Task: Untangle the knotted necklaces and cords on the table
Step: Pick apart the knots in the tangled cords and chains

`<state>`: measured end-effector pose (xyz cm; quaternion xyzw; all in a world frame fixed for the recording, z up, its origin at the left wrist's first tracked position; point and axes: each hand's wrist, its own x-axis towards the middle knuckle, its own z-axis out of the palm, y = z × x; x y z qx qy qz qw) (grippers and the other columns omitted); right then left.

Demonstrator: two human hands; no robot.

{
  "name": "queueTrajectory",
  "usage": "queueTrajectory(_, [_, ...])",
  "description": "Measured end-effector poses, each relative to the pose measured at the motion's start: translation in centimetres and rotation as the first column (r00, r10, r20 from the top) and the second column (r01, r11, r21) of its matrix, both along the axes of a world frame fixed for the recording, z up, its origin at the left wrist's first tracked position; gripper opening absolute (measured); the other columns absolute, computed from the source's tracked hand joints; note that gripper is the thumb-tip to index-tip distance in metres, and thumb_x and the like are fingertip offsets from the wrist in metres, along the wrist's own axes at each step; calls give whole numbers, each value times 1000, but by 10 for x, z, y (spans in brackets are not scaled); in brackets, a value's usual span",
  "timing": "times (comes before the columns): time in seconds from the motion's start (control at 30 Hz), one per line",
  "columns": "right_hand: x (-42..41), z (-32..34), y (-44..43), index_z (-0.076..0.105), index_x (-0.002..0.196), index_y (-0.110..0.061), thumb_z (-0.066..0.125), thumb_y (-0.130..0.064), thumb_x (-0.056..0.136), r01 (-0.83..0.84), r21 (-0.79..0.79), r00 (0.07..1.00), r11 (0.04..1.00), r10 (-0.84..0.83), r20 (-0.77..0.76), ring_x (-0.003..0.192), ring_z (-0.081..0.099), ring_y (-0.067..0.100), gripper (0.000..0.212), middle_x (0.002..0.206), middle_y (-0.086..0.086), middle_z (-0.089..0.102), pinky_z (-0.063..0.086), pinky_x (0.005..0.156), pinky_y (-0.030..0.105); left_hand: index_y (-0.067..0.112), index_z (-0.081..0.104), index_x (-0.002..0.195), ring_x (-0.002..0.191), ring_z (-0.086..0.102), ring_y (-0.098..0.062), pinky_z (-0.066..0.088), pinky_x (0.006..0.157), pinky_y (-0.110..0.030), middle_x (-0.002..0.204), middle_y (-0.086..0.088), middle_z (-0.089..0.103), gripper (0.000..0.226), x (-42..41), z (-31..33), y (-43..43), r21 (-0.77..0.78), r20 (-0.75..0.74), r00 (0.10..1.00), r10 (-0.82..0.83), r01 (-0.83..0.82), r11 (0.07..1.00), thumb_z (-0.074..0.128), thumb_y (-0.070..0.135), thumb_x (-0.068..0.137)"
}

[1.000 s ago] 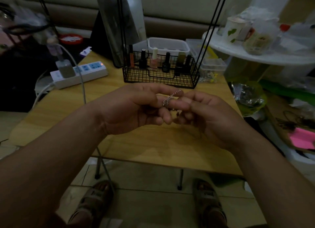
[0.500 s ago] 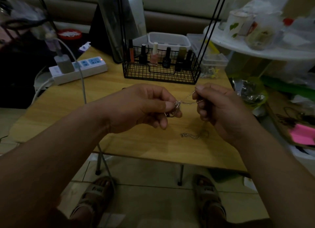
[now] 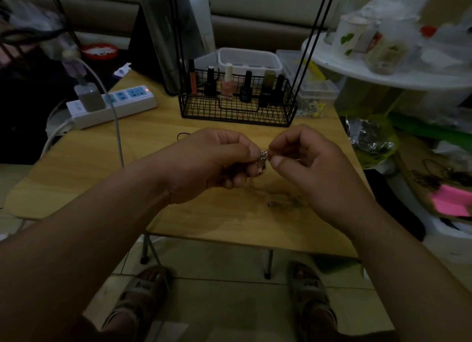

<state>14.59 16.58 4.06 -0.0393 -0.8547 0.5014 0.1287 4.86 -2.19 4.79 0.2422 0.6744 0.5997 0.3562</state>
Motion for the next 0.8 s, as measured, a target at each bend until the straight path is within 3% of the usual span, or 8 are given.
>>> queueTrajectory(0.1, [1,0,-4,67,104,-19,73,-10,93,-74,-88,997,993,74,4,92,71,10,15,95,-1,74,58,81,24,11,69,94,64,57,-13,45,56,-22,80,-5,68,14,1,0,1,2,0,1000,19,-19,1000,59,15,102])
queueTrajectory(0.23, [0,1,-3,69,102,-15,71,-11,95,-75,-147,997,986,78,18,91,74,23,9,92,10,76,60,83,36,13,69,92,64,57,-14,44,58,-25,78,-4,67,14,2,0,1,-13,-13,1000,18,-18,1000,59,17,102])
queueTrajectory(0.3, [1,3,-1,69,103,-10,66,-7,97,-95,-246,993,965,108,38,87,76,21,7,90,10,77,62,81,32,15,68,90,64,57,-15,44,59,-27,78,-4,66,15,1,1,0,-21,-35,999,21,-22,1000,59,17,102])
queueTrajectory(0.43, [2,6,0,67,107,-7,57,-6,101,-121,-436,977,892,184,104,71,70,19,12,83,5,73,58,63,28,15,65,89,63,56,-16,44,58,-27,75,-4,63,17,-1,2,-3,-38,-70,997,14,-16,999,55,15,103])
queueTrajectory(0.53, [1,7,2,66,112,-9,55,-8,103,-110,-422,974,900,182,135,54,54,13,14,85,4,73,41,46,21,13,64,92,65,57,-16,46,58,-26,77,-4,63,17,-2,3,-5,-48,-101,995,-6,2,999,53,13,104])
queueTrajectory(0.6, [1,7,4,66,114,-11,57,-9,103,-109,-375,975,921,172,140,50,45,10,15,86,5,74,34,45,20,13,64,94,67,58,-17,46,59,-26,79,-4,64,16,-3,4,-8,-50,-119,993,-25,19,999,53,12,105])
queueTrajectory(0.8, [0,7,3,73,102,-11,65,-9,98,-136,-216,980,967,163,113,51,44,1,9,68,0,65,35,48,14,11,64,98,68,56,-18,47,60,-27,80,-5,62,12,-3,3,-8,-77,-173,984,-49,36,996,54,13,104])
